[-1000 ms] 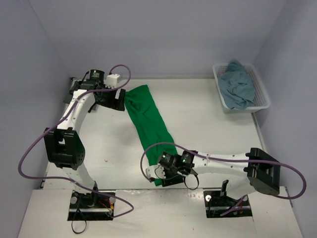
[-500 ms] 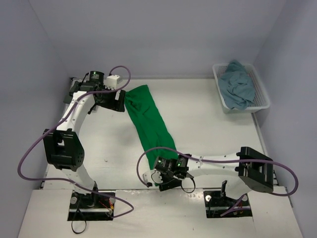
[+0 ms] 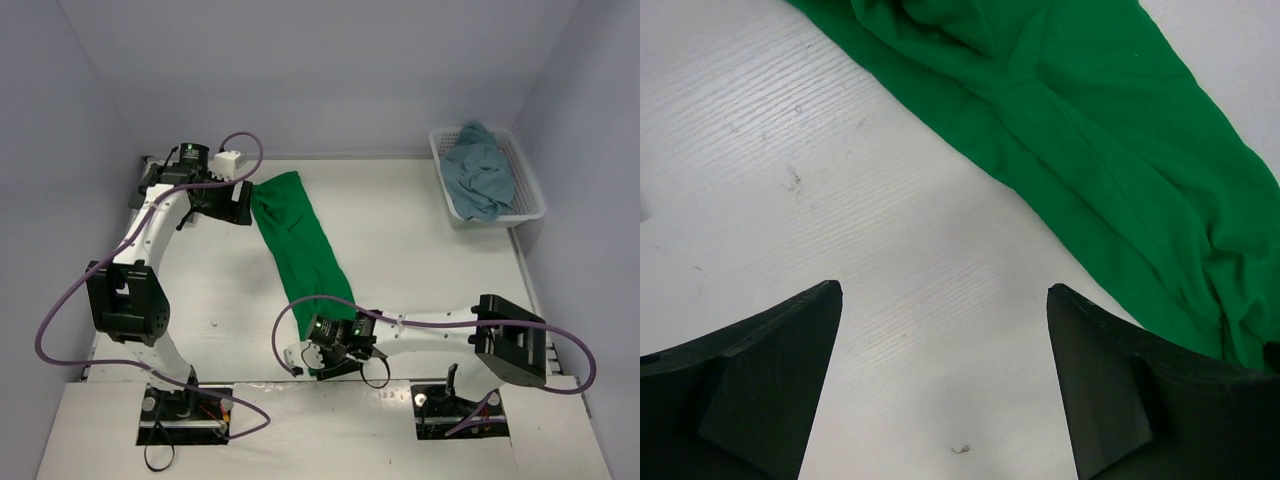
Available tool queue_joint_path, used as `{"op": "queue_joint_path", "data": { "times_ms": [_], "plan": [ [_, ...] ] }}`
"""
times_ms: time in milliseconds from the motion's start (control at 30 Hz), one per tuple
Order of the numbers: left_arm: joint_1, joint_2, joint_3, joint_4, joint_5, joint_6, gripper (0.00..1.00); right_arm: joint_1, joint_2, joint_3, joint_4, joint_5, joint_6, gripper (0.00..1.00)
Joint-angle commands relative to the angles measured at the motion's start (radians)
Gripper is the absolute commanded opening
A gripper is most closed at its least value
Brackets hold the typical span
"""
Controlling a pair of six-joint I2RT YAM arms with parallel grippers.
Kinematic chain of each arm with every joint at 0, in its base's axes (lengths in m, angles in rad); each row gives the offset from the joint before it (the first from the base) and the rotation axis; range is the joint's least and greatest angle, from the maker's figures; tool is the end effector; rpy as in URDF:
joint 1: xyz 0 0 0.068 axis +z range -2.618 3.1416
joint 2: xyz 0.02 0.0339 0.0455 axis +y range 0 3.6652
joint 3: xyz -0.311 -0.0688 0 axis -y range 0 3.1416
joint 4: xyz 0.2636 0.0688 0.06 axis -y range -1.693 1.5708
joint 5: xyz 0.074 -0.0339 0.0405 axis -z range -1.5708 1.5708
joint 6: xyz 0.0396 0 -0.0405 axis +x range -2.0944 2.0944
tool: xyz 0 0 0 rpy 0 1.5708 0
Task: Fold and stack the t-shirts
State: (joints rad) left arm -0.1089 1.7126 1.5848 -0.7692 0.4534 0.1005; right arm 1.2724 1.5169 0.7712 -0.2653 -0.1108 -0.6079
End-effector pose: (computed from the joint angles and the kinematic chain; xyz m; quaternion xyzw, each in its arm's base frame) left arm 0.3972 -0.0609 0.3616 0.1700 0.9068 -0.2135 0.3212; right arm 0.0834 0.2859 0.1932 -0.7840 0.5535 0.1403 0.2434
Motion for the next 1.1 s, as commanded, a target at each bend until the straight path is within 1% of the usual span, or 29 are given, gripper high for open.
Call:
{"op": "queue_joint_path", "data": {
  "times_ms": [0,33,67,233,267,300,367,533,733,833,1000,1067],
  "plan": [
    [0.015,-0.059,0.014,0.028,0.025,-0.004,0.77,0.010,0.055,-0.015,0.008,-0.020,-0.009,0.42],
    [0.015,-0.059,0.014,0.028,0.027,-0.005,0.77,0.012,0.057,-0.013,0.008,-0.023,-0.010,0.40],
    [0.017,-0.059,0.014,0.030,0.028,-0.005,0.78,0.012,0.058,-0.013,0.005,-0.023,-0.012,0.35],
    [0.017,-0.057,0.012,0.030,0.030,-0.005,0.78,0.012,0.052,-0.015,0.000,-0.024,-0.010,0.25],
    [0.017,-0.057,0.012,0.033,0.031,-0.004,0.78,0.012,0.052,-0.015,0.000,-0.023,-0.010,0.18],
    [0.017,-0.057,0.011,0.031,0.033,-0.005,0.77,0.012,0.045,-0.013,0.000,-0.021,-0.009,0.14],
    [0.017,-0.057,0.004,0.034,0.034,-0.004,0.78,0.012,0.023,-0.013,0.000,-0.015,-0.006,0.00],
    [0.018,-0.057,-0.005,0.039,0.033,-0.002,0.77,0.010,-0.035,0.019,-0.041,-0.018,-0.009,0.00],
    [0.026,-0.050,-0.003,0.041,0.036,-0.002,0.78,0.012,-0.161,0.095,-0.123,-0.032,-0.038,0.00],
    [0.028,-0.045,-0.003,0.041,0.039,-0.004,0.78,0.008,-0.196,0.137,-0.155,-0.026,-0.052,0.00],
    [0.029,-0.047,-0.003,0.041,0.042,-0.005,0.78,-0.008,-0.221,0.177,-0.167,-0.007,-0.108,0.00],
    [0.029,-0.047,-0.005,0.041,0.045,-0.005,0.78,-0.037,-0.216,0.195,-0.167,-0.015,-0.142,0.00]
  ]
}}
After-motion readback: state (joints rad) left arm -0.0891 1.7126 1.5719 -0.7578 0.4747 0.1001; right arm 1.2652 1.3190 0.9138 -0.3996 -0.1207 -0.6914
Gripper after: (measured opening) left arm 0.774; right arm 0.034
